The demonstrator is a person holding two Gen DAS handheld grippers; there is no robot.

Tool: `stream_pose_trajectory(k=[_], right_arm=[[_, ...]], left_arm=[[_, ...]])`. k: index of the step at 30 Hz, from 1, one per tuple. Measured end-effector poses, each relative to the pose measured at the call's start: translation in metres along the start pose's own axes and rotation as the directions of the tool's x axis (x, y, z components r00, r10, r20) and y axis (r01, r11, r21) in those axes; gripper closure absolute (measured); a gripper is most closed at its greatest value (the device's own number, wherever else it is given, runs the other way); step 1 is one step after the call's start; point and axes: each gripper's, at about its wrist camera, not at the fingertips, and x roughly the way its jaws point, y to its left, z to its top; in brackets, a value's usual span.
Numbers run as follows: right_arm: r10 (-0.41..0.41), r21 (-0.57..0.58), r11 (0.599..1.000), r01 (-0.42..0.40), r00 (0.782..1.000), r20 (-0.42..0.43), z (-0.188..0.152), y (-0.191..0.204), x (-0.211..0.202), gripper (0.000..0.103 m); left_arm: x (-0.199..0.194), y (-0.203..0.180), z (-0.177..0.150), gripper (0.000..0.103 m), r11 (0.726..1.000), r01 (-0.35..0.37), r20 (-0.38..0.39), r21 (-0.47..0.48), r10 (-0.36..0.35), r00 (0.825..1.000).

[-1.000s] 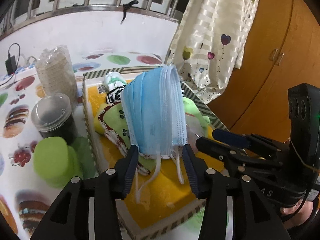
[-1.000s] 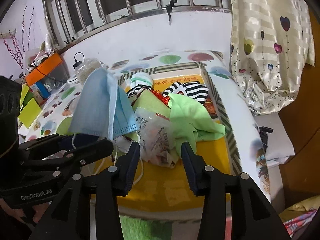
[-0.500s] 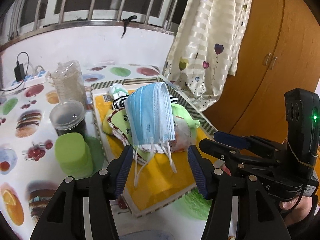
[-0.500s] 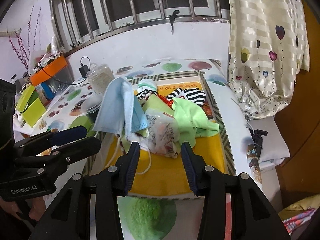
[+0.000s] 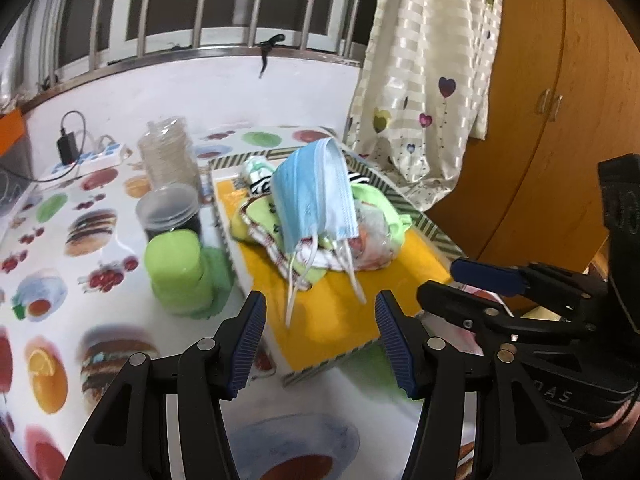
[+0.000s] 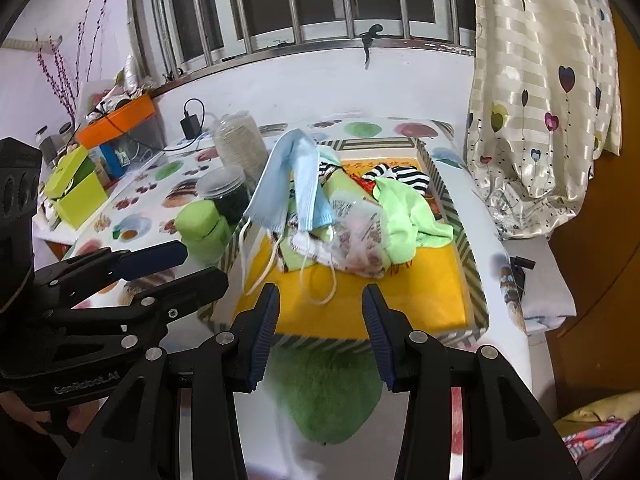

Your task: Organize soft objects

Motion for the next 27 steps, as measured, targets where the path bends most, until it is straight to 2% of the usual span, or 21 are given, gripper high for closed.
stream_pose_trajectory(k=[14,21,27], right_arm=[[0.018,-0.036,0.999,-0.019,1.0,-0.01,-0.017,0.021,-0.01,0.059],[0.018,-0.044,0.999,-0.019,1.0,-0.019,-0.021,0.025,-0.011,0.059],[0.012,-0.044,0.999,-0.013,1.0,-0.027,-0.024,0.027,-0.009,0.059]], left_arm=[[-0.015,0.004,-0.023,0.047,0.996,-0.081,-0.024,-0.023,0.08,0.996],[-0.016,0.006,-0.028,0.047,0.996,-0.074,-0.035,-0.042,0.073,0.997],[-0.017,0.004,-0.03,0.047,0.994,-0.104,-0.031,-0.03,0.103,0.994]])
